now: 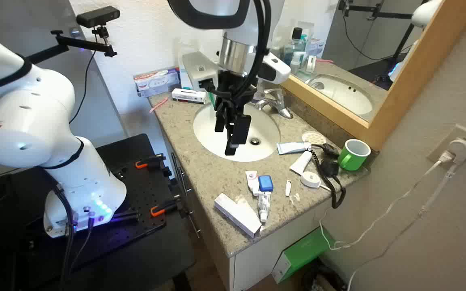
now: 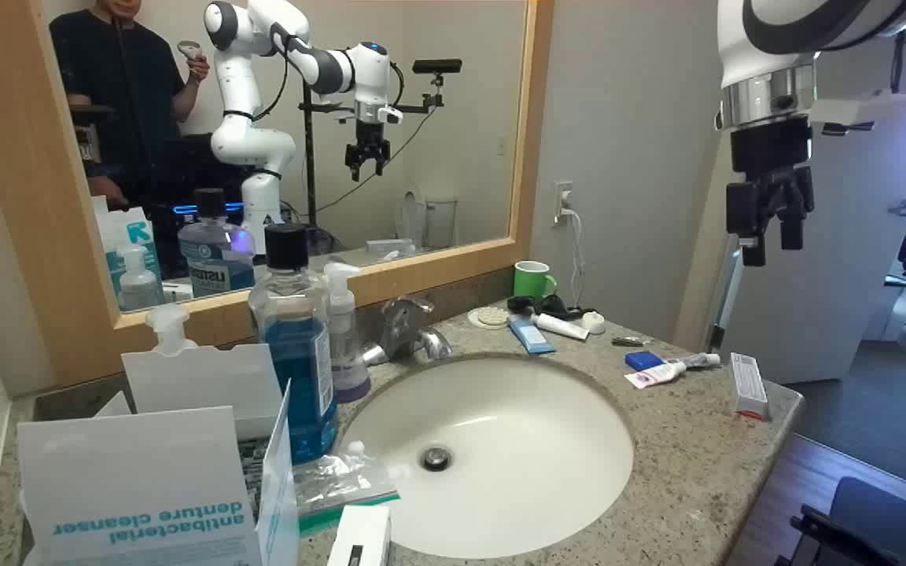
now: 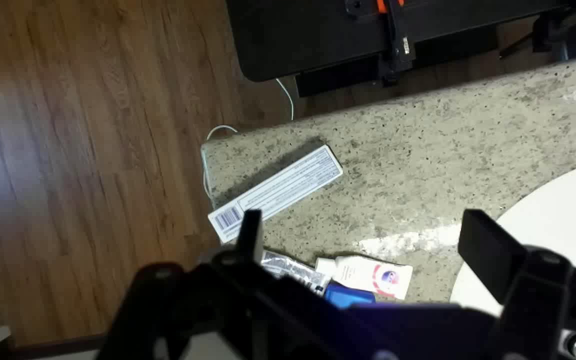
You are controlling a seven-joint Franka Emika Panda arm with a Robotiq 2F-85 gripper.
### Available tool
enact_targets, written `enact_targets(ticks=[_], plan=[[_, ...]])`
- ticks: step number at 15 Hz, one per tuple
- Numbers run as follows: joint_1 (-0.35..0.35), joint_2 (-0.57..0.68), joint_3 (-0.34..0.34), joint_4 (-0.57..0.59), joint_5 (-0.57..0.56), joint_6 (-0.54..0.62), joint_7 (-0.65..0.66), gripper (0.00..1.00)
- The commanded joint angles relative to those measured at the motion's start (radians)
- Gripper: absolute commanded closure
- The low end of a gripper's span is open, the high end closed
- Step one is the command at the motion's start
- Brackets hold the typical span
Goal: Push the top of the bottle on the left of the tap
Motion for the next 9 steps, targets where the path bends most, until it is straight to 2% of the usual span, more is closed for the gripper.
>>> enact_targets(ticks=[1, 9], plan=[[0.002, 0.0, -0.004, 0.002, 0.0, -0.003, 0.0, 0.0], [0.009, -0.005, -0.003, -0.004, 0.006, 0.01, -0.006, 0.0]])
